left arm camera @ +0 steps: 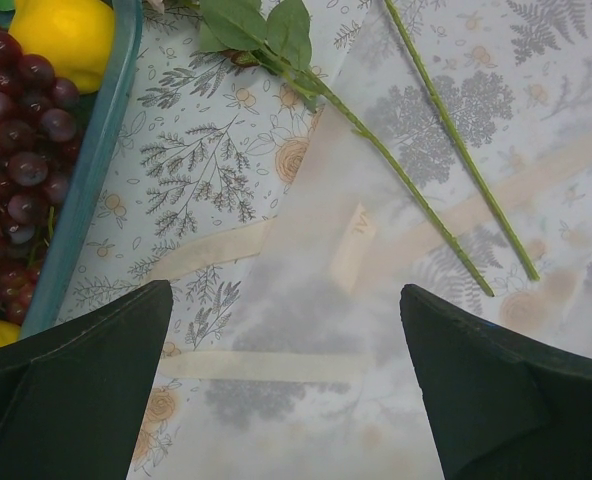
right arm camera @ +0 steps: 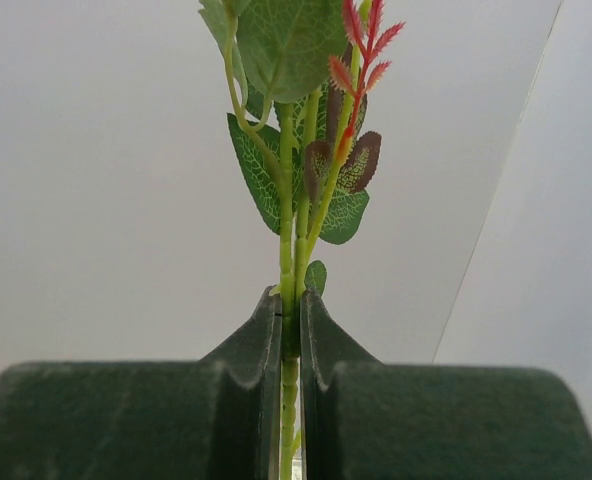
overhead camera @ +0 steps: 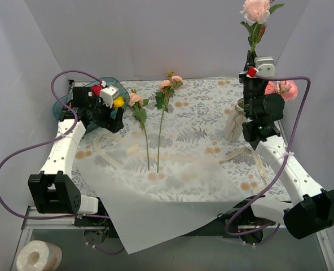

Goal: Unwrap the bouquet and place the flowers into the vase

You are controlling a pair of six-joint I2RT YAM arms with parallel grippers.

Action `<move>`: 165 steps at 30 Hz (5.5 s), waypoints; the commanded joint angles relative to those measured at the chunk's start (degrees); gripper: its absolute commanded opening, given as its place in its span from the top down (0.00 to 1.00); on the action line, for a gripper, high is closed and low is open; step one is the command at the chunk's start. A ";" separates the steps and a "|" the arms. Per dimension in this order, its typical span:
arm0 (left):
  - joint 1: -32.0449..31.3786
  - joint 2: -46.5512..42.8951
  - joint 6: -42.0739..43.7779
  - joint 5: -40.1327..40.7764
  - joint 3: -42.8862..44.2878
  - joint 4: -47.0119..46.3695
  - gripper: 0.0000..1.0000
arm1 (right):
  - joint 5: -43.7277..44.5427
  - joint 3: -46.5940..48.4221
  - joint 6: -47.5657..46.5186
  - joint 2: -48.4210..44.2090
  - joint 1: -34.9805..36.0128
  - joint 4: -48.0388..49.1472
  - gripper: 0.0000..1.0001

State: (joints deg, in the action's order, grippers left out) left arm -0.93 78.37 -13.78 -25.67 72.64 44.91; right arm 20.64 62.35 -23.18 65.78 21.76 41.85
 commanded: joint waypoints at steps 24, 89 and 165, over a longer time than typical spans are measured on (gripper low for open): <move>0.23 0.03 1.48 1.68 -0.48 -2.01 0.02 | 1.24 -8.91 7.71 1.63 -2.60 2.12 0.99; 13.94 0.56 -8.11 -1.57 4.62 -3.60 0.02 | -9.30 43.99 25.99 53.11 31.59 -59.41 0.17; 13.94 -0.76 -4.50 -7.02 4.70 1.94 0.02 | -4.12 43.69 18.44 28.23 21.75 -50.13 0.99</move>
State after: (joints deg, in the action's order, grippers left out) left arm 13.10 79.24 -17.98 -30.87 74.81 46.17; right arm 17.02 113.23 0.64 106.17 44.18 -14.68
